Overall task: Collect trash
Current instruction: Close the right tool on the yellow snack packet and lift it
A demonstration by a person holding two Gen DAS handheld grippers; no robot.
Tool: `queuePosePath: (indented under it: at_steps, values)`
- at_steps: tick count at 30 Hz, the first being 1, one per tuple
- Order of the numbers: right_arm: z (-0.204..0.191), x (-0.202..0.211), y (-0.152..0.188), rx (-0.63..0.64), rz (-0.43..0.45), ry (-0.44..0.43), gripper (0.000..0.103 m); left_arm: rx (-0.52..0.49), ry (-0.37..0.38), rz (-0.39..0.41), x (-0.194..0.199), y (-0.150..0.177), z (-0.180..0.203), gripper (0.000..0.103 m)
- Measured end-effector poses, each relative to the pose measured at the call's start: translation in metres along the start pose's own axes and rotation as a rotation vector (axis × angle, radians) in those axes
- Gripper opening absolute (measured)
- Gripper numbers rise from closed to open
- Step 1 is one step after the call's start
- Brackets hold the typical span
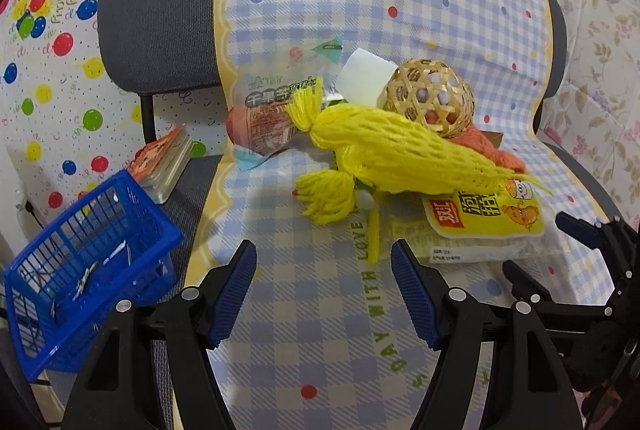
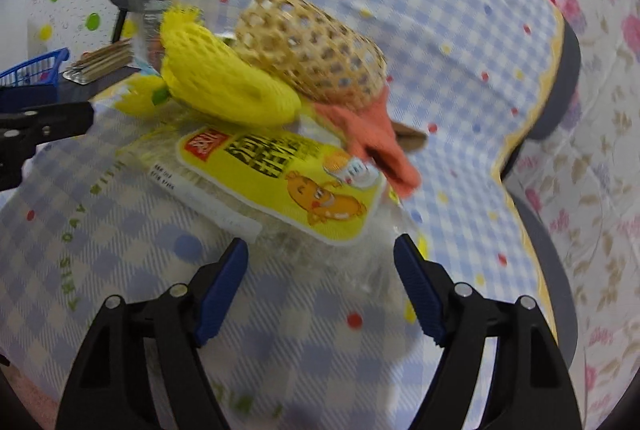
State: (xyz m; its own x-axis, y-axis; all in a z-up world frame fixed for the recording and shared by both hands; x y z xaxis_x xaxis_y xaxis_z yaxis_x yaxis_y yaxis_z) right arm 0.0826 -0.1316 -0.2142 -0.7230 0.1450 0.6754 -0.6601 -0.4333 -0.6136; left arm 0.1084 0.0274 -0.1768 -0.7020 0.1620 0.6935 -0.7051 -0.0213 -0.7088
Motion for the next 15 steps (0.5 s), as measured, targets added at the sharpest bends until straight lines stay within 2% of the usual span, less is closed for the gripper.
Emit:
queuePosePath:
  at_steps: [3,5,8,11,15]
  values:
    - [-0.002,-0.006,-0.009,0.039,0.006,0.005,0.061,-0.004,-0.018,0.000,-0.006,-0.006,-0.002,0.070]
    - [-0.001,-0.005,-0.015,0.050,0.010,0.000,0.043,0.005,-0.024,0.001,-0.005,-0.010,-0.004,0.070]
    - [0.009,0.013,-0.020,-0.009,0.046,-0.022,0.025,-0.001,-0.022,0.015,0.003,-0.014,-0.004,0.070]
    - [0.031,0.035,-0.022,-0.112,0.074,-0.084,0.015,-0.005,-0.027,0.027,0.011,-0.020,-0.005,0.070]
    - [0.066,0.062,-0.019,-0.277,0.087,-0.139,0.012,-0.002,-0.015,0.040,0.021,-0.025,-0.002,0.070]
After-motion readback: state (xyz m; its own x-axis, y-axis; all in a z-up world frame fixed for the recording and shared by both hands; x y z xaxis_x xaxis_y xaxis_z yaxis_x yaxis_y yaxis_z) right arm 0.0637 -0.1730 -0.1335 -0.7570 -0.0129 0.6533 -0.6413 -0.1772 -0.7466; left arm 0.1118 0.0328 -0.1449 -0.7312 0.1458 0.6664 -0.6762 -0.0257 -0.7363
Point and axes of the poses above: each gripper's, at about its wrist camera, not at the fingertips, and x roughly against the way its jaws point, z to its right, y to its underside, the point moved 6 cm from there along -x, roughly the way its jaws point, and after that the axes turned 9 degrees about x, right-handed, at the moved point
